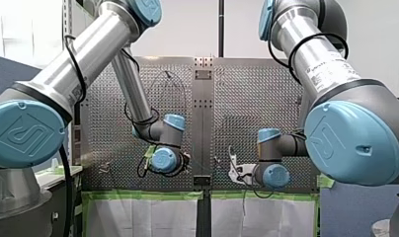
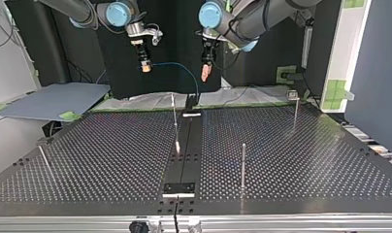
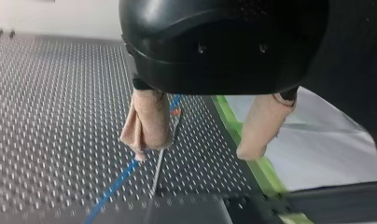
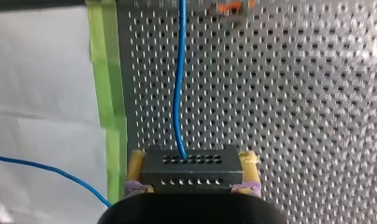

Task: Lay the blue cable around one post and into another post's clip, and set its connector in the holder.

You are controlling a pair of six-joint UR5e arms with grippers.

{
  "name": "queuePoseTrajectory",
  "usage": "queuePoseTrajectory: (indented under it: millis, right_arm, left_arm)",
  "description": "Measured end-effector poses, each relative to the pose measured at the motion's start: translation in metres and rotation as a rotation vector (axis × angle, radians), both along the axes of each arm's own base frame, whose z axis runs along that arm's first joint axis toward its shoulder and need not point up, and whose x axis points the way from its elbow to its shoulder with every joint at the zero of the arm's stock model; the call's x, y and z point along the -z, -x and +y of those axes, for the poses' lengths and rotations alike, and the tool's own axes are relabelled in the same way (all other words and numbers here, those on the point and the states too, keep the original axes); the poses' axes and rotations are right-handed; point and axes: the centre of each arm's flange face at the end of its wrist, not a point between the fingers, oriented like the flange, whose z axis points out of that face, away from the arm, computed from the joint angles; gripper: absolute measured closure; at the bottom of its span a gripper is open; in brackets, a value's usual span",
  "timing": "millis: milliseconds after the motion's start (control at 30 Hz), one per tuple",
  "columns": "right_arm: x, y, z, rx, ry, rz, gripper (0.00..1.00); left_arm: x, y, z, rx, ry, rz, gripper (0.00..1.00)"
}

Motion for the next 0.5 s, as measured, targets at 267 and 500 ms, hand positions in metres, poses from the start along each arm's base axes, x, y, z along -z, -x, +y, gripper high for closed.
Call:
queuePoseTrajectory:
  millis: [267,500]
  right_arm:
    - [-0.003,0.014,-0.02,0.103,0.025,-0.011,1.0]
    - [-0.004,0.02,-0.026,0.157,0.025,-0.021,1.0]
  left_arm:
    - [-0.019,0.008,0.02,-0.05,0.047,0.045,0.0]
    - [-0.036,0.013,0.044,-0.095,0.093,0.093,0.0]
